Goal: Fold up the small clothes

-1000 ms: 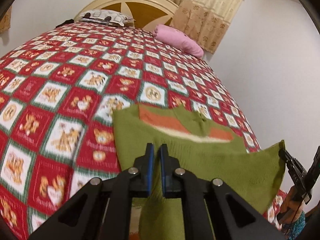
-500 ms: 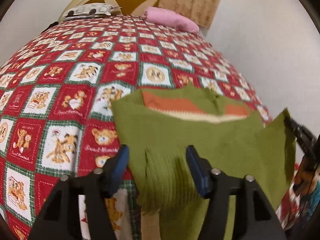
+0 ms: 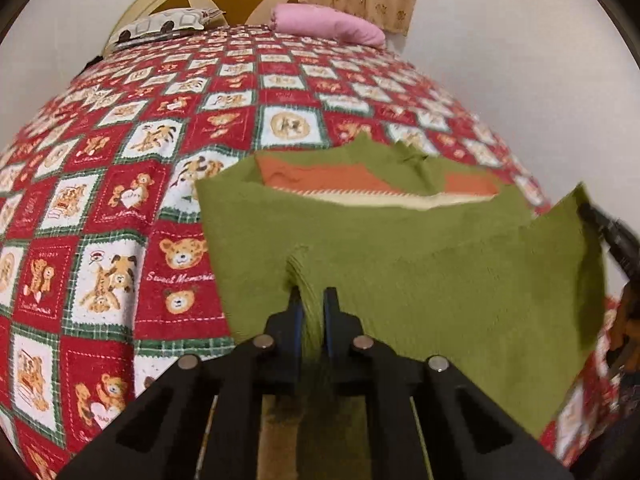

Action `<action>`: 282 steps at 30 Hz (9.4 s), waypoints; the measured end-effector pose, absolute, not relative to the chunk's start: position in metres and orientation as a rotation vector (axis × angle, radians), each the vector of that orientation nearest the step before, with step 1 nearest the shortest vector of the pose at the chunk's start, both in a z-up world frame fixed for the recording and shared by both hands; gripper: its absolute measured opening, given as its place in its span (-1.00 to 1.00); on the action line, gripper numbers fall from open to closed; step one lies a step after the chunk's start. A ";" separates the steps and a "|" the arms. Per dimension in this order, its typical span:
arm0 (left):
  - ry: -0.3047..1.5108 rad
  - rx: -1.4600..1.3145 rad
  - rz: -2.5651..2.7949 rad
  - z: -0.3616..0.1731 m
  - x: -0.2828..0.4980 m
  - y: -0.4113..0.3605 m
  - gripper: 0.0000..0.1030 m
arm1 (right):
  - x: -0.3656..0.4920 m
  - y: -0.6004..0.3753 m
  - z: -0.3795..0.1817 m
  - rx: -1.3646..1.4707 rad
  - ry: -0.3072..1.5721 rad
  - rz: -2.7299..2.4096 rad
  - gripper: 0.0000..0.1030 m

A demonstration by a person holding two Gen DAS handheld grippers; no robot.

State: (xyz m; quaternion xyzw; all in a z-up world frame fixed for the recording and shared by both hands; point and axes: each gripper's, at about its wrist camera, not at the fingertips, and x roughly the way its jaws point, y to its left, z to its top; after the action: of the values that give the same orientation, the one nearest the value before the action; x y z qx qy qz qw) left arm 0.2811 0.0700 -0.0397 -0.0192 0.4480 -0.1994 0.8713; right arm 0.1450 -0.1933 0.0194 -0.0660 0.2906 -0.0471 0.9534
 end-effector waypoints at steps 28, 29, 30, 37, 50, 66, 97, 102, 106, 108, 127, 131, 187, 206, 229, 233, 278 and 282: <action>0.853 -0.044 -0.069 -0.075 0.410 0.040 -0.46 | 0.306 -0.249 -0.066 -0.028 0.827 -0.225 -0.66; 0.853 -0.042 -0.061 -0.075 0.410 0.041 -0.39 | 0.305 -0.249 -0.066 -0.029 0.826 -0.226 -0.65; 0.855 -0.046 -0.056 -0.075 0.411 0.042 -0.30 | 0.305 -0.248 -0.066 -0.028 0.823 -0.224 -0.65; 0.882 -0.231 -0.060 -0.083 0.414 0.072 0.14 | 0.212 -0.291 -0.008 0.217 0.526 -0.378 -0.65; 0.848 -0.008 -0.096 -0.042 0.354 0.048 0.34 | 0.160 -0.205 -0.068 -0.040 0.776 -0.175 -0.65; 0.838 0.044 -0.001 -0.068 0.239 0.041 0.52 | 0.162 -0.211 -0.073 -0.033 0.766 -0.193 -0.57; 0.797 -0.459 -0.012 -0.081 0.165 0.100 0.80 | 0.115 -0.119 -0.078 0.014 0.779 -0.008 -0.53; 0.813 -0.470 -0.057 -0.082 0.190 0.083 0.79 | 0.115 -0.120 -0.078 0.011 0.779 -0.010 -0.53; 0.816 -0.541 -0.046 -0.081 0.191 0.082 0.74 | 0.114 -0.120 -0.078 0.014 0.778 -0.009 -0.53; 0.816 -0.571 -0.036 -0.082 0.182 0.083 0.68 | 0.115 -0.120 -0.078 0.016 0.778 -0.008 -0.53; 0.760 -0.862 -0.029 -0.088 0.212 0.113 -0.12 | 0.113 -0.120 -0.078 0.033 0.775 -0.005 -0.53; 0.774 -0.743 -0.010 -0.092 0.210 0.104 -0.65 | 0.103 -0.121 -0.070 0.034 0.713 -0.022 -0.53; 0.643 -0.311 -0.326 -0.056 0.197 0.013 -0.77 | 0.311 -0.009 -0.020 0.153 0.985 0.571 -0.83; 0.633 -0.286 -0.404 -0.050 0.191 -0.005 -0.78 | 0.275 -0.164 -0.053 0.660 1.002 0.443 0.20; 0.646 -0.336 -0.435 -0.057 0.193 0.002 -0.78 | 0.265 -0.125 -0.055 0.757 0.904 0.774 0.50; 0.649 -0.340 -0.434 -0.058 0.194 0.004 -0.78 | 0.262 -0.110 -0.064 0.665 0.967 0.766 0.50; 0.715 0.081 -0.729 -0.055 0.175 -0.200 -0.79 | 0.206 -0.322 -0.074 0.429 0.939 0.258 -0.72; 0.769 0.058 -0.756 -0.055 0.175 -0.193 -0.71 | 0.199 -0.341 -0.086 0.608 0.905 0.276 -0.72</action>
State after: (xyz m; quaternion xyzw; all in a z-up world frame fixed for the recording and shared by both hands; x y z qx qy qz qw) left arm 0.1748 -0.1930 -0.0555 0.0276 0.3661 -0.3600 0.8577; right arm 0.1995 -0.3409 -0.0865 0.2883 0.4289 0.1307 0.8461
